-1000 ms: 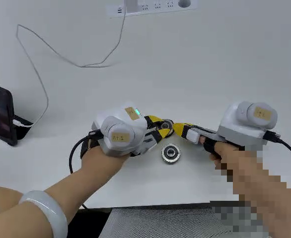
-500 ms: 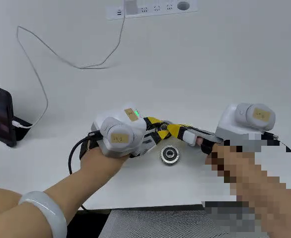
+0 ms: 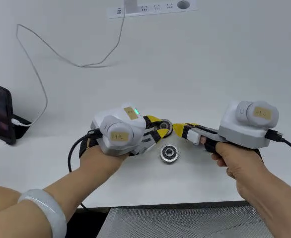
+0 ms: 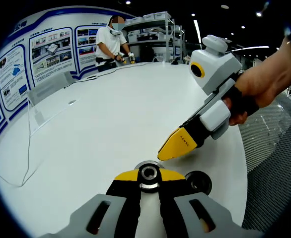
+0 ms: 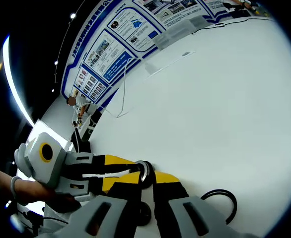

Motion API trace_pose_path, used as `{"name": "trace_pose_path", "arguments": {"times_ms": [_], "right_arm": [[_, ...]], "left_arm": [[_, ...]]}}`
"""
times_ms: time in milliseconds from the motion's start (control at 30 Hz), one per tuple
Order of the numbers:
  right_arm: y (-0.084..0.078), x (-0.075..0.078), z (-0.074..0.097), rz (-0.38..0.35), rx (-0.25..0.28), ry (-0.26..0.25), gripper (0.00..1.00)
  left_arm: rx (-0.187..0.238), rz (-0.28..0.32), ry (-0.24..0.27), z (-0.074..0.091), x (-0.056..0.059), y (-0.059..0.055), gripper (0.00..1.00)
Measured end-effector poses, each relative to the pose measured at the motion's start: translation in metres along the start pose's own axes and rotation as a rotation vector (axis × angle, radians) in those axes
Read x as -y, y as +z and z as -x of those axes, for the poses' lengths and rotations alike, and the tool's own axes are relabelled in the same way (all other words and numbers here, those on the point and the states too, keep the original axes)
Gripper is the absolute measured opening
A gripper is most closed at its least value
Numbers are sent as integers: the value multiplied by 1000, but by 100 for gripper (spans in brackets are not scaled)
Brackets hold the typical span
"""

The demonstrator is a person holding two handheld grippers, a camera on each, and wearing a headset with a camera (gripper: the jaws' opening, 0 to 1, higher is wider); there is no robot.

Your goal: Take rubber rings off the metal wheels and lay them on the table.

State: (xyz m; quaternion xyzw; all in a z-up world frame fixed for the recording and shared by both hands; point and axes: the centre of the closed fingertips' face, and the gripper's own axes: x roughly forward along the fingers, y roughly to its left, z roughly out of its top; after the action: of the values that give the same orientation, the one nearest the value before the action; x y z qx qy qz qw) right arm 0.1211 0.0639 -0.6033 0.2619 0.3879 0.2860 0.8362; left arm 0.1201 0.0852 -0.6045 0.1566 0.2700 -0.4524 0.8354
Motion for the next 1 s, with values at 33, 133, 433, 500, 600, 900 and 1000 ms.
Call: {"name": "trace_pose_path", "arguments": {"times_ms": [33,133,433,500,600,900,1000], "right_arm": [[-1,-1,-1,-2,-4,2,10],[-4,-3,-6,-2,-14,10,12],[-5,-3,-8,-82,2,28,17],[-6,-4,-8,-111,3,42,18],[-7,-4,-9,-149,10,52,18],[-5,-5,-5,-132,10,50,12],[-7,-5,-9,-153,9,64,12]], "left_arm": [[0,1,0,0,0,0,13],[1,2,0,0,0,0,13],[2,2,-1,-1,0,0,13],[3,2,-2,-1,-1,0,13],[4,2,-3,-1,0,0,13],[7,4,-3,0,-1,-1,13],[7,5,-3,0,-1,0,13]]}}
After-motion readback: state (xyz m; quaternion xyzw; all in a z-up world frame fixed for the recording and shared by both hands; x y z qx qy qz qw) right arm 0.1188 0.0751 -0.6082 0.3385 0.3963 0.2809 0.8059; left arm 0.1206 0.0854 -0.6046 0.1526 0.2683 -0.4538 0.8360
